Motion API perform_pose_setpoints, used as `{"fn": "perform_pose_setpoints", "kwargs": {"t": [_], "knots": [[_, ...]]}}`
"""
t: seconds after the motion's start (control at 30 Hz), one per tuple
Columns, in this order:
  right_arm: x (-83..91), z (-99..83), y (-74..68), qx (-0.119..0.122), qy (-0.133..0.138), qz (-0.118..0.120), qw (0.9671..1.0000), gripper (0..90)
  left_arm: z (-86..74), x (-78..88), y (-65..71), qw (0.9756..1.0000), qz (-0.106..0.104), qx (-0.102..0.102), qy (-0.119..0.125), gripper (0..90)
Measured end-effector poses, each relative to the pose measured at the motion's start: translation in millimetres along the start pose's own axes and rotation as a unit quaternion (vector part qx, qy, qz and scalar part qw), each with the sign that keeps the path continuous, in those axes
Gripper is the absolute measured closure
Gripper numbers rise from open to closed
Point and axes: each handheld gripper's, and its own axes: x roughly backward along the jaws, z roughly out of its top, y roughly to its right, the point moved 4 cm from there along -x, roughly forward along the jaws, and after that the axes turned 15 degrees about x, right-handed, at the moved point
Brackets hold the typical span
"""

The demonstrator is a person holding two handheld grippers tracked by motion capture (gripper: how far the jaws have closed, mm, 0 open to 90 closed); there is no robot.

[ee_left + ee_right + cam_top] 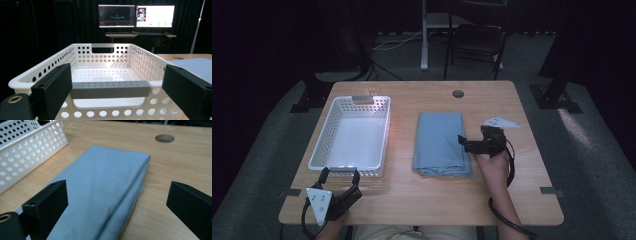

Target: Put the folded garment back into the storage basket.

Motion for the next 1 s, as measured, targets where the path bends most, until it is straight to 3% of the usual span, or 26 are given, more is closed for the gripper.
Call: {"fn": "perform_pose_setpoints", "kwargs": {"t": [0.57,1.0], "knots": [[-34.9,-12.0,-5.7,-0.005,-0.052,0.024,0.9983,3.3,0.0,0.0,0.0,1.0,-0.001,0.0,0.0,10.7],[-46.7,-20.3,-6.4,-0.021,-0.061,0.037,0.9973,3.4,0.0,0.0,0.0,1.0,-0.001,0.0,0.001,10.7]]}}
